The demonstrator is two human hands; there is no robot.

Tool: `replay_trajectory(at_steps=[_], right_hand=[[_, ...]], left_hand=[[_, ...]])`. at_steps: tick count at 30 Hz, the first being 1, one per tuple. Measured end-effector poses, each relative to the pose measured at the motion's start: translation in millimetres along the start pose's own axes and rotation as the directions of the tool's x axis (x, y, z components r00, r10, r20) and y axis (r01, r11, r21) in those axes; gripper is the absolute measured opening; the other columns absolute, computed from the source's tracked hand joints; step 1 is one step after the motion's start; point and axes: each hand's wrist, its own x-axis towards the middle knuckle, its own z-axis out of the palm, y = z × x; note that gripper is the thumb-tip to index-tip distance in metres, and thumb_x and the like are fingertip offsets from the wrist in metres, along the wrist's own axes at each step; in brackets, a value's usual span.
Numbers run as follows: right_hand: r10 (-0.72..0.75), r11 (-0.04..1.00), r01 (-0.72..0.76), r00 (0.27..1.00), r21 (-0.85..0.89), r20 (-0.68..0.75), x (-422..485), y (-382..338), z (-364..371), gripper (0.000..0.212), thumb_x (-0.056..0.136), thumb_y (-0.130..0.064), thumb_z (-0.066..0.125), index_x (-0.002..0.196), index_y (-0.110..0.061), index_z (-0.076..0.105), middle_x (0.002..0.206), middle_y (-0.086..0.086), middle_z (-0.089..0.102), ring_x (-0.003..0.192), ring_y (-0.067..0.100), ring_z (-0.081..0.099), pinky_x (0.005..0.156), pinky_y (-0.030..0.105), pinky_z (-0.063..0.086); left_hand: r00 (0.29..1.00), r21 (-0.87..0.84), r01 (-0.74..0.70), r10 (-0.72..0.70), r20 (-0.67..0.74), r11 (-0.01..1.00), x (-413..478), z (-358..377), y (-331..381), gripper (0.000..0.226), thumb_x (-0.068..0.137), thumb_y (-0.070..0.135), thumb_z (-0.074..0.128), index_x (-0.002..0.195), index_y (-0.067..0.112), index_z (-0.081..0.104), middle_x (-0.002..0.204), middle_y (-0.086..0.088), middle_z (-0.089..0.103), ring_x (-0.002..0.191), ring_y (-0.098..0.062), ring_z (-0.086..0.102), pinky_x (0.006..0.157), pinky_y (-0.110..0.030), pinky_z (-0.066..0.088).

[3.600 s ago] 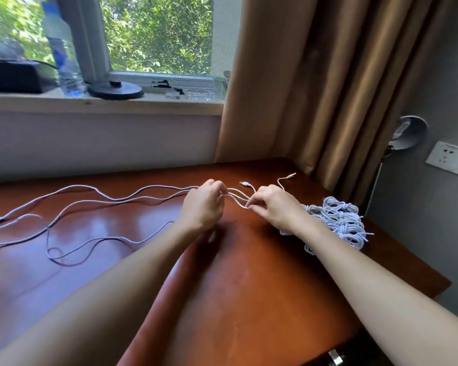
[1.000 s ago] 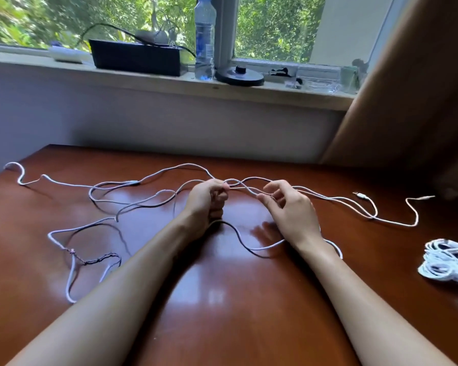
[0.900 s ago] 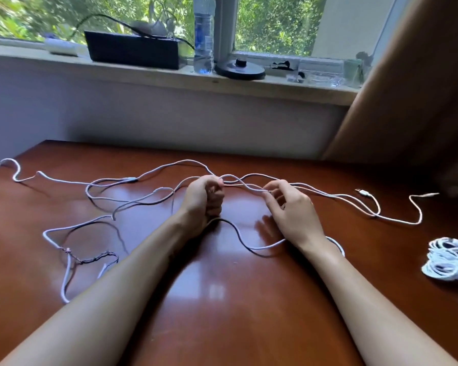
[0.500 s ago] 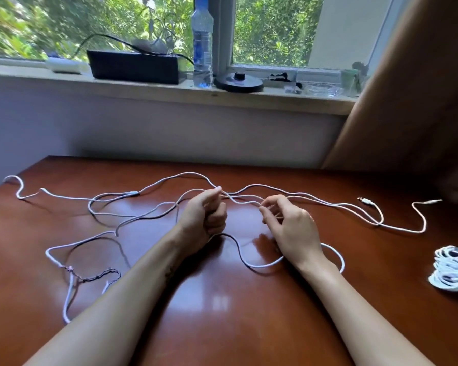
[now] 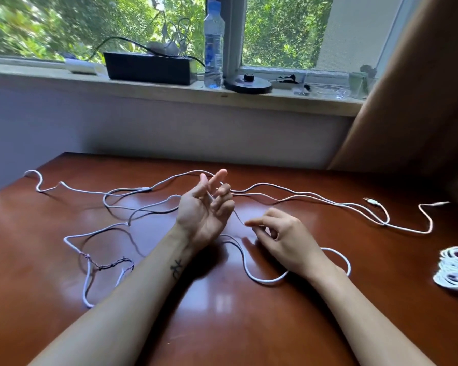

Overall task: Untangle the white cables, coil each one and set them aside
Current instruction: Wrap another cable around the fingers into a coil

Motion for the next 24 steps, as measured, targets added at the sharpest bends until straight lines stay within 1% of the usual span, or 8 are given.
replay_trajectory(at_steps=[3,6,9,13,16,18,21,24], right_hand=[[-0.039,0.999,0.037,0.998,0.027,0.052,0,-7,2,0.018,0.095,-0.022,0.066,0.107,-0.028,0.078,0.087,-0.008,0.064,0.07,-0.004,0.048,0.07,0.026,0.046],[-0.023,0.999,0.02,0.995,0.04,0.094,2,-10,4,0.021,0.096,-0.03,0.06,0.108,-0.028,0.078,0.09,-0.004,0.066,0.076,0.006,0.055,0.073,0.037,0.052],[-0.023,0.999,0.017,0.989,0.046,0.146,2,-12,7,0.026,0.096,-0.033,0.055,0.108,-0.026,0.077,0.091,-0.002,0.066,0.083,0.017,0.062,0.074,0.042,0.053],[-0.066,0.993,0.046,0.98,0.108,0.187,3,-17,8,0.028,0.093,-0.023,0.054,0.108,-0.024,0.078,0.088,0.001,0.065,0.082,0.018,0.064,0.074,0.035,0.052],[-0.076,0.981,0.044,0.982,0.188,0.172,1,-22,8,0.024,0.096,-0.019,0.058,0.11,-0.021,0.077,0.087,-0.001,0.066,0.079,0.014,0.064,0.075,0.026,0.05],[-0.072,0.983,0.042,0.984,0.177,0.164,0,-24,9,0.024,0.095,-0.018,0.059,0.112,-0.019,0.077,0.086,-0.007,0.065,0.078,0.008,0.062,0.076,0.022,0.049],[-0.036,0.991,0.019,0.991,0.135,0.13,-1,-28,8,0.025,0.093,-0.018,0.061,0.112,-0.021,0.077,0.093,-0.014,0.07,0.08,-0.002,0.059,0.078,0.017,0.047],[0.057,0.998,-0.056,0.996,-0.025,0.071,-2,-34,2,0.02,0.091,-0.029,0.067,0.109,-0.032,0.076,0.094,-0.014,0.075,0.085,0.005,0.061,0.072,0.025,0.047]], left_hand=[[1.0,-0.051,-0.016,0.016,0.001,0.999,-3,3,2,0.044,0.102,0.035,0.047,0.075,0.007,0.069,0.07,-0.005,0.044,0.055,-0.013,0.027,0.052,-0.022,0.026],[1.0,-0.059,-0.028,0.028,0.003,0.998,-5,2,2,0.042,0.101,0.028,0.045,0.068,0.01,0.063,0.069,-0.004,0.045,0.06,-0.015,0.032,0.058,-0.025,0.027],[1.0,-0.068,-0.006,0.008,0.017,0.998,-4,0,1,0.039,0.1,0.022,0.038,0.09,0.005,0.072,0.074,-0.005,0.05,0.063,-0.017,0.037,0.063,-0.027,0.028],[1.0,-0.012,-0.001,0.001,0.03,1.0,2,-5,1,0.045,0.104,0.025,0.028,0.125,0.003,0.061,0.083,-0.008,0.059,0.064,-0.017,0.049,0.066,-0.027,0.031],[0.997,0.124,-0.043,0.05,-0.055,0.991,7,-7,-1,0.042,0.108,0.029,0.027,0.132,0.008,0.053,0.079,-0.007,0.062,0.061,-0.012,0.051,0.061,-0.022,0.04],[0.974,0.301,-0.11,0.162,-0.156,0.947,11,-10,-4,0.043,0.11,0.03,0.026,0.14,0.009,0.048,0.077,-0.006,0.061,0.06,-0.009,0.048,0.057,-0.018,0.039],[0.922,0.535,-0.177,0.329,-0.203,0.826,16,-14,-9,0.041,0.11,0.027,0.028,0.144,0.011,0.045,0.08,-0.004,0.057,0.062,-0.008,0.041,0.06,-0.019,0.033],[0.886,0.713,-0.207,0.438,-0.154,0.67,16,-14,-10,0.035,0.11,0.026,0.032,0.14,0.019,0.05,0.079,0.0,0.06,0.057,-0.005,0.043,0.058,-0.019,0.032]])
